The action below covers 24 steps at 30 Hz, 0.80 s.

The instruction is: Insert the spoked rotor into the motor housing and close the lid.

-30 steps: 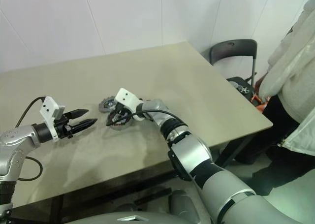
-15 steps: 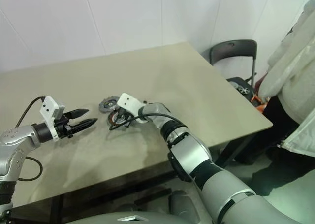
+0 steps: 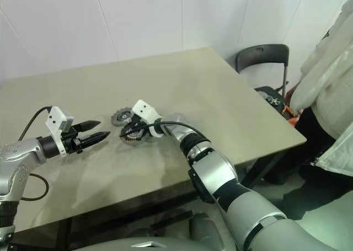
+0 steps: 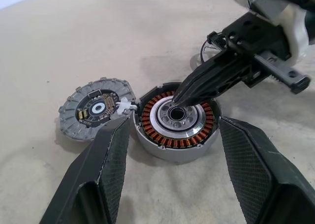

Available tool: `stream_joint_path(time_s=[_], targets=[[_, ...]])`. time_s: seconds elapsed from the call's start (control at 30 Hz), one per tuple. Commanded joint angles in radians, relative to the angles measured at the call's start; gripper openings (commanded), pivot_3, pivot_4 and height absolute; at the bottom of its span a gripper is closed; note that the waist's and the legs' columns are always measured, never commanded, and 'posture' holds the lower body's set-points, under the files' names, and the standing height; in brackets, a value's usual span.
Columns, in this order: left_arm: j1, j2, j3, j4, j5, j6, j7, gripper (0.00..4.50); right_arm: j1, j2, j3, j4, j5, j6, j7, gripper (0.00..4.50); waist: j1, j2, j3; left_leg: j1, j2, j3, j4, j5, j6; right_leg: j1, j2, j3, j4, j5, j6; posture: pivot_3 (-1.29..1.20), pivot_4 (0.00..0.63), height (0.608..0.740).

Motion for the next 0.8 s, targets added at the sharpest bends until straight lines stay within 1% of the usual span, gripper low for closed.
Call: stream_joint_path(time_s=[0.03,0.17,0.27,0.4,0.63,0.73,0.8], targets=[[0.009,0.020,0.030,-0.036,-0.007,-0.004,0.003,3.04,0.084,0.213,0.036,0.015,-0.054,0.017,-0.111,0.02,0.000,0.000,0.000,0.000,0.000,0.000,0.000,0.000,0.000,0.000,0.000,0.000,0.000,0.000,0.000,0.00,0.000,0.740],[0.022,0.020,0.033,-0.050,-0.011,-0.001,0.008,3.04,0.081,0.211,0.001,0.025,-0.026,0.064,-0.140,0.02,0.001,0.000,0.000,0.000,0.000,0.000,0.000,0.000,0.000,0.000,0.000,0.000,0.000,0.000,0.000,0.00,0.000,0.740],[0.020,0.022,0.031,-0.048,-0.010,0.000,0.008,3.04,0.084,0.200,0.018,0.025,-0.047,0.070,-0.138,0.02,0.006,0.001,0.000,0.001,0.000,0.000,0.000,0.000,0.000,0.002,0.000,0.000,0.000,0.000,0.000,0.00,0.000,0.740],[0.010,0.023,0.023,-0.036,-0.007,-0.005,0.004,3.04,0.064,0.211,-0.009,0.001,-0.005,0.054,-0.069,0.02,0.004,0.002,0.001,0.005,0.000,0.000,0.000,0.000,0.000,0.007,0.000,0.000,0.000,0.000,0.000,0.00,0.000,0.740],[-0.015,0.021,0.010,-0.020,-0.004,-0.007,-0.003,3.04,0.016,0.255,-0.090,-0.069,0.125,0.040,0.099,0.02,-0.003,0.001,0.001,0.006,0.000,0.000,0.000,0.000,0.000,0.006,0.001,0.000,0.000,0.000,0.000,0.00,0.000,0.740],[-0.021,0.027,-0.002,-0.014,0.011,-0.034,-0.021,3.04,0.045,0.231,-0.002,-0.116,0.058,-0.065,0.119,0.02,-0.003,0.001,0.001,0.005,0.000,0.000,0.000,0.000,0.000,0.005,0.001,0.000,-0.001,0.000,0.000,0.00,0.000,0.740],[-0.025,0.029,-0.005,-0.007,0.018,-0.052,-0.034,3.04,0.069,0.198,0.010,-0.155,0.059,-0.111,0.112,0.02,-0.002,0.001,0.001,0.004,0.000,0.000,0.000,0.000,0.000,0.005,0.001,0.000,-0.001,0.000,0.000,0.00,0.000,0.740]])
